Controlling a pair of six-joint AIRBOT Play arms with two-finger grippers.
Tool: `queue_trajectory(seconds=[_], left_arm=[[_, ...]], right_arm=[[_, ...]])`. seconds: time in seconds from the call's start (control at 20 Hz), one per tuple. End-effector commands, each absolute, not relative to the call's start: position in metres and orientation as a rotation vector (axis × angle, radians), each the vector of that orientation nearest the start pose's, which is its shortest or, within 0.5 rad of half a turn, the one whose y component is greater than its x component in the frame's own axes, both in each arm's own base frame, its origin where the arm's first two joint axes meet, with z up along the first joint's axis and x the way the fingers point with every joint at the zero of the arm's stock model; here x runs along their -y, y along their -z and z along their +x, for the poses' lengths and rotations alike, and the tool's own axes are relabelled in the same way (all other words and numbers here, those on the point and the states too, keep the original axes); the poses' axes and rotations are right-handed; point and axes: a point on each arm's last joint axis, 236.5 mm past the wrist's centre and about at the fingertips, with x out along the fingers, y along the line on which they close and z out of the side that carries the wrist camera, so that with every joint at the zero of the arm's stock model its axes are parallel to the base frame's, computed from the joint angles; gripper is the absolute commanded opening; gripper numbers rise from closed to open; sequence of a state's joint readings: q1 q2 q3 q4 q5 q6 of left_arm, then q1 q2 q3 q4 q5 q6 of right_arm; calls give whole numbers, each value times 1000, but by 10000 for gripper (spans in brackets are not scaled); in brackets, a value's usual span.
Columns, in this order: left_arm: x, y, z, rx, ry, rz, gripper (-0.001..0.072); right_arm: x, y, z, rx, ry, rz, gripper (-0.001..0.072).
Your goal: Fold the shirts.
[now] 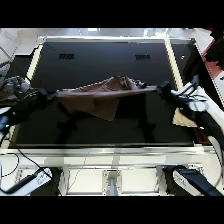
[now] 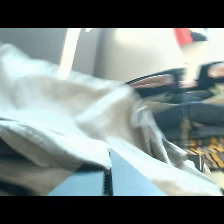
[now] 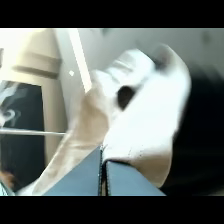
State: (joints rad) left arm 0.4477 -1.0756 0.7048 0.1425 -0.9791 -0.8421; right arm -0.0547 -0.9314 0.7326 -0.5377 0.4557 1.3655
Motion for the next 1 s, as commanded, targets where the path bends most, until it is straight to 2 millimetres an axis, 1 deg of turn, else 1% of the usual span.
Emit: queue_trajectory(seconds=[0.0,0.05,0.1,0.15,0.2,0.25,0.3,0.35,0.4,0.45,0.5,0.55,0.6,0.65,0.7,0.75,0.8,0.85,0.95], left_arm=[[48,-202,353,-435,489,-744,9],[55,-239,335,-358,496,-649,9],[57,-286,317,-233,470,-530,8],[46,-330,303,-99,384,-412,8],[31,-376,285,31,268,-315,8],[17,-413,267,117,167,-217,8],[10,-434,255,137,100,-138,8],[8,-447,249,114,71,-87,8],[13,-454,249,83,91,-57,8],[18,-458,256,52,123,-53,8],[22,-456,267,15,169,-74,8],[24,-447,281,-32,214,-111,8],[24,-429,297,-101,251,-148,9],[23,-401,316,-204,287,-176,9],[24,-371,334,-314,327,-199,8],[26,-345,352,-399,359,-218,8],[29,-322,373,-459,379,-228,8],[31,-299,399,-502,380,-226,8],[38,-252,450,-563,359,-190,8]], right_arm=[[-64,-201,356,-463,-264,525,12],[-68,-251,336,-362,-295,478,11],[-70,-302,316,-241,-316,430,11],[-69,-351,293,-123,-324,372,11],[-66,-402,266,-1,-310,295,11],[-61,-438,248,80,-289,249,10],[-58,-468,232,142,-266,192,10],[-55,-485,227,165,-253,157,10],[-57,-491,231,150,-260,145,10],[-58,-486,244,104,-269,143,10],[-59,-470,266,28,-278,150,10],[-58,-448,291,-54,-280,161,11],[-57,-419,319,-156,-285,176,10],[-55,-386,348,-267,-289,193,11],[-53,-353,375,-369,-291,212,11],[-52,-317,400,-469,-292,232,11],[-51,-286,422,-546,-293,254,11],[-51,-254,444,-615,-294,275,11],[-55,-204,482,-689,-287,303,11]])
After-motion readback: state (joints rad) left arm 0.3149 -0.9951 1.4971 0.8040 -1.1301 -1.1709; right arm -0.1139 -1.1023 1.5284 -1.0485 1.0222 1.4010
